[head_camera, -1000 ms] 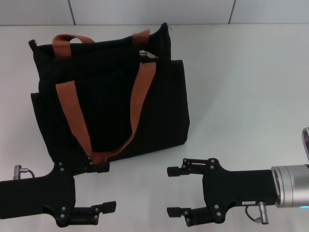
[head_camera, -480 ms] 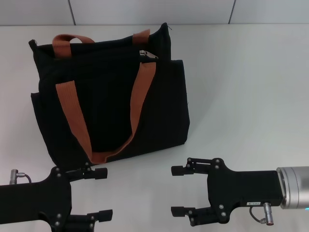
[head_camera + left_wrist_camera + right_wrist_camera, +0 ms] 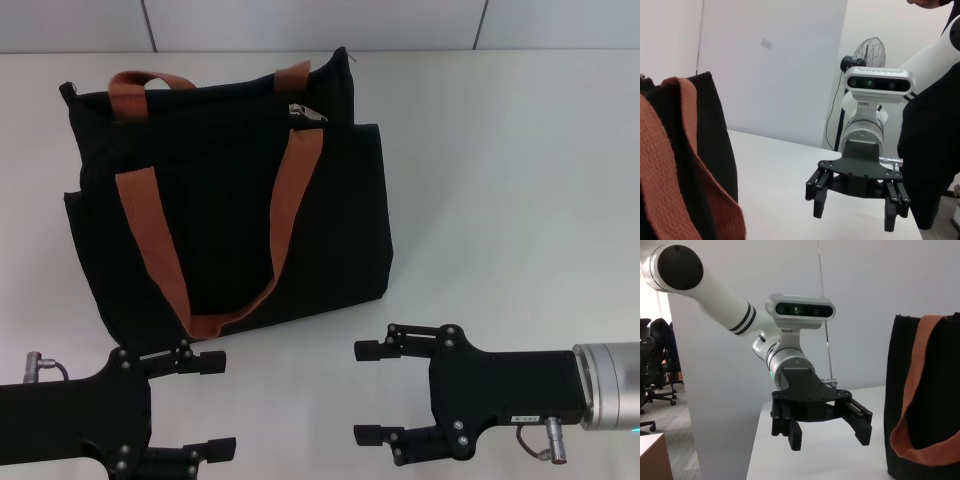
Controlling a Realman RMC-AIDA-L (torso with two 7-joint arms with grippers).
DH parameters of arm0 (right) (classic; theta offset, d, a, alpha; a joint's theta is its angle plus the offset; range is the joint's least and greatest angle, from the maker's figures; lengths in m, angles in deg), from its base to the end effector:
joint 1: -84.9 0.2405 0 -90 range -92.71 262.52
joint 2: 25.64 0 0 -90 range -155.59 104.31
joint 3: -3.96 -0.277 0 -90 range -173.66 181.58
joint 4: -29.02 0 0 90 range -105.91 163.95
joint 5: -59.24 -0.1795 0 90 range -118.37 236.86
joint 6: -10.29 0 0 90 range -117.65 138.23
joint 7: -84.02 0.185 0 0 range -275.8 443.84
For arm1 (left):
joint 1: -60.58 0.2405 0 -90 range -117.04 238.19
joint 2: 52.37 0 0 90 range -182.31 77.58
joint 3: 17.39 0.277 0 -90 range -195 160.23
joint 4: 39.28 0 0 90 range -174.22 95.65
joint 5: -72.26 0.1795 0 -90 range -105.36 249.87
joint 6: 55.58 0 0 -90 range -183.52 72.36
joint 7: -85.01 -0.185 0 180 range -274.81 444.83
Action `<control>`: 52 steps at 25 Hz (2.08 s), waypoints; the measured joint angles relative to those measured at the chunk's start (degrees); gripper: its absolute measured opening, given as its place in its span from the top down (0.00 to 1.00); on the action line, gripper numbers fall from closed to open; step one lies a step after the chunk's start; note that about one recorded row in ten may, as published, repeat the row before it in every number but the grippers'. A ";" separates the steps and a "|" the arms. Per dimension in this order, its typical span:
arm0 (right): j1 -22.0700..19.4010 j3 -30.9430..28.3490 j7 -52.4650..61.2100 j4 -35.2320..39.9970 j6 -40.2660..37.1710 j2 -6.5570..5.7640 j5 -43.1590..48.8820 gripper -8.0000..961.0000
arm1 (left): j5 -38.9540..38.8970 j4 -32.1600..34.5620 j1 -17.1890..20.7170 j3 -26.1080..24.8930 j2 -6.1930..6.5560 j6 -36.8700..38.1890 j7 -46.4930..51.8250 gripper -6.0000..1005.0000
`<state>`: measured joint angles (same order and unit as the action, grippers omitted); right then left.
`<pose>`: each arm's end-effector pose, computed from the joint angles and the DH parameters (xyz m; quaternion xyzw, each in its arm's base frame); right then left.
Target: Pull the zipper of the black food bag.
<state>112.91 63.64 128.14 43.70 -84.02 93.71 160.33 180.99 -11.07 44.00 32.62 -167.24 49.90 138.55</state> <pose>0.2314 0.2341 -0.1110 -0.9510 0.0530 0.3044 0.0104 -0.2814 0.2059 -0.0465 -0.9501 -0.1098 -0.2897 0.0358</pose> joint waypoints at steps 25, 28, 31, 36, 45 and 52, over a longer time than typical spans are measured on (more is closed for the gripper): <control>0.25 -0.09 0.00 0.00 0.22 0.08 -0.02 0.18 | -0.01 0.03 -0.12 -0.26 -0.12 0.07 -0.02 0.18; 0.27 -0.15 0.00 0.00 0.28 0.09 -0.02 0.18 | -0.01 0.01 -0.12 -0.32 -0.11 0.07 -0.02 0.18; 0.28 -0.18 0.00 0.00 0.28 0.09 -0.03 0.18 | -0.05 -0.01 -0.12 -0.42 -0.13 0.07 -0.02 0.18; 0.25 -0.23 0.00 0.00 0.08 0.10 -0.06 0.18 | -0.14 -0.01 0.02 -0.47 -0.26 0.07 -0.02 0.18; 0.10 -0.43 0.00 0.00 0.03 0.01 -0.49 0.18 | -0.20 -0.01 0.00 -0.49 -0.26 0.30 -0.02 0.18; 0.00 -0.53 0.00 0.00 0.00 0.00 -0.59 0.18 | -0.26 -0.01 -0.04 -0.53 -0.26 0.34 -0.02 0.18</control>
<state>112.91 63.10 128.13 43.70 -84.02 93.71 159.75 180.73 -11.08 43.96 32.09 -167.50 50.24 138.53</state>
